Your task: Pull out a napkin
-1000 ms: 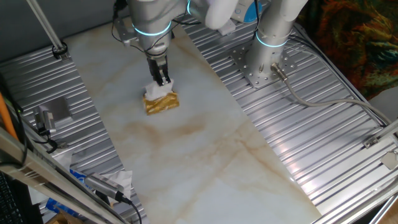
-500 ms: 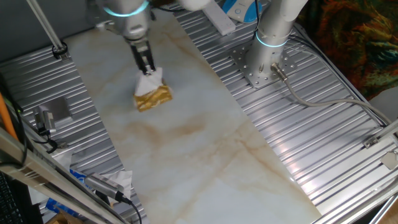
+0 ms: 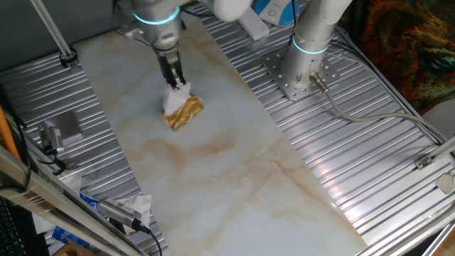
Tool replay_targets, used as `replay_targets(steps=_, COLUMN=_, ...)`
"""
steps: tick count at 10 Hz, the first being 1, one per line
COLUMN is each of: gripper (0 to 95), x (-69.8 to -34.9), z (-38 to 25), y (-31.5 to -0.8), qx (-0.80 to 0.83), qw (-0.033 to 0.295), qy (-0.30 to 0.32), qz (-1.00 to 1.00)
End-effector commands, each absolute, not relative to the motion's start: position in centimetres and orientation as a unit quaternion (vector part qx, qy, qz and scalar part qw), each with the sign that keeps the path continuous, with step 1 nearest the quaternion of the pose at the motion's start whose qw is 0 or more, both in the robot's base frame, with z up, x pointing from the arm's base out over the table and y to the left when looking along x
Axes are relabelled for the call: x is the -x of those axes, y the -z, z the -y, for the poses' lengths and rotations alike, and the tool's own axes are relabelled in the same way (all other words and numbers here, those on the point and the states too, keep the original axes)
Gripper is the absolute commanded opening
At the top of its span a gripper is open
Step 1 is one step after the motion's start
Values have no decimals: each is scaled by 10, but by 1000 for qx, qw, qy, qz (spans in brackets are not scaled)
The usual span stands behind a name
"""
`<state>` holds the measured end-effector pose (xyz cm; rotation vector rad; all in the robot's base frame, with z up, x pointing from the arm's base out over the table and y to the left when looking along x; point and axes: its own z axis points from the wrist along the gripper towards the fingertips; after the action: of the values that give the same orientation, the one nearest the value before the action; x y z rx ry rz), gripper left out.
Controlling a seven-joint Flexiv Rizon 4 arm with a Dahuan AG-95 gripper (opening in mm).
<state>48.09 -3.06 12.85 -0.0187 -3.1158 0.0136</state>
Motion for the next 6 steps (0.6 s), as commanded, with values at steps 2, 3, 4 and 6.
replay_targets(steps=2, gripper=0, x=-477, z=24, y=-145, qx=10, qw=5, qy=-10, qz=1000)
replay_targets(steps=3, gripper=0, x=-480, z=20, y=-164, qx=15, qw=11, qy=-10, qz=1000)
replay_targets(steps=4, gripper=0, x=-489, z=17, y=-182, qx=17, qw=20, qy=-13, qz=1000)
replay_targets(steps=6, gripper=0, x=-494, z=18, y=-182, qx=18, qw=25, qy=-5, qz=1000)
